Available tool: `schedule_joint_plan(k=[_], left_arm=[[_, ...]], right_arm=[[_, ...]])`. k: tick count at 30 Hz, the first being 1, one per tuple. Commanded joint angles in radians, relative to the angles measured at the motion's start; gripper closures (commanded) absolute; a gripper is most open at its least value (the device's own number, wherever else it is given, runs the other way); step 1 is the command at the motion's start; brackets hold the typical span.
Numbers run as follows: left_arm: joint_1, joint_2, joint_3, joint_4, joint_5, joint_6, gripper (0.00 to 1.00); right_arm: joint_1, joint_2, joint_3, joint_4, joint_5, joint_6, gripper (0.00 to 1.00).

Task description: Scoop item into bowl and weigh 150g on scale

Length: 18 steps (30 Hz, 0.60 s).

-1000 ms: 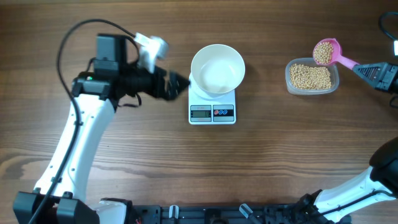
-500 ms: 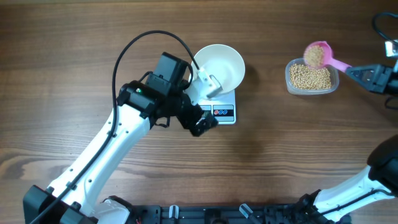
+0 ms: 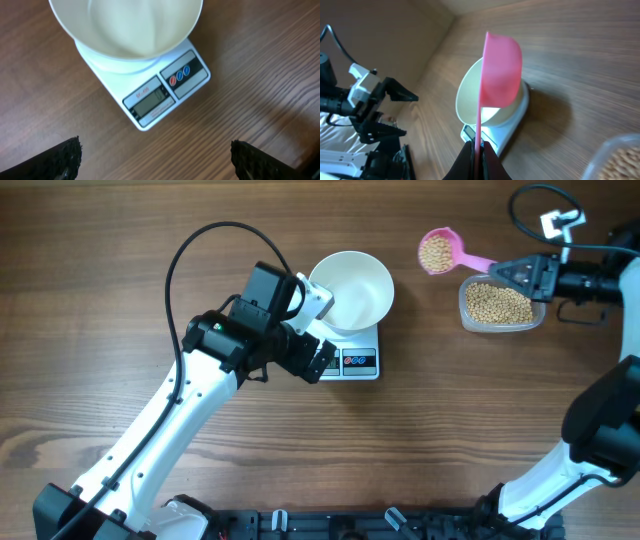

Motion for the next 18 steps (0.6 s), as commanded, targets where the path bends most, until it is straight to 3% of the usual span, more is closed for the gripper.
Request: schedule_joint_plan(k=[1, 6, 13, 18], left_arm=[[0.004, -0.022, 0.014, -0.026, -0.021, -0.027, 0.0], [0.004, -0.022, 0.014, -0.028, -0.021, -0.027, 0.0], [0.004, -0.022, 0.014, -0.029, -0.021, -0.027, 0.0], [0.004, -0.022, 0.014, -0.029, -0.021, -0.027, 0.0]], right_arm=[[0.051, 0.0, 0.0, 0.009, -0.06, 0.05, 0.96], [0.136, -0.006, 0.0, 0.036, -0.06, 0.066, 0.96], [0.262, -0.012, 0.0, 0.224, 0.027, 0.275, 0.96], [0.345, -0.052, 0.0, 0.374, 0.221, 0.456, 0.96]])
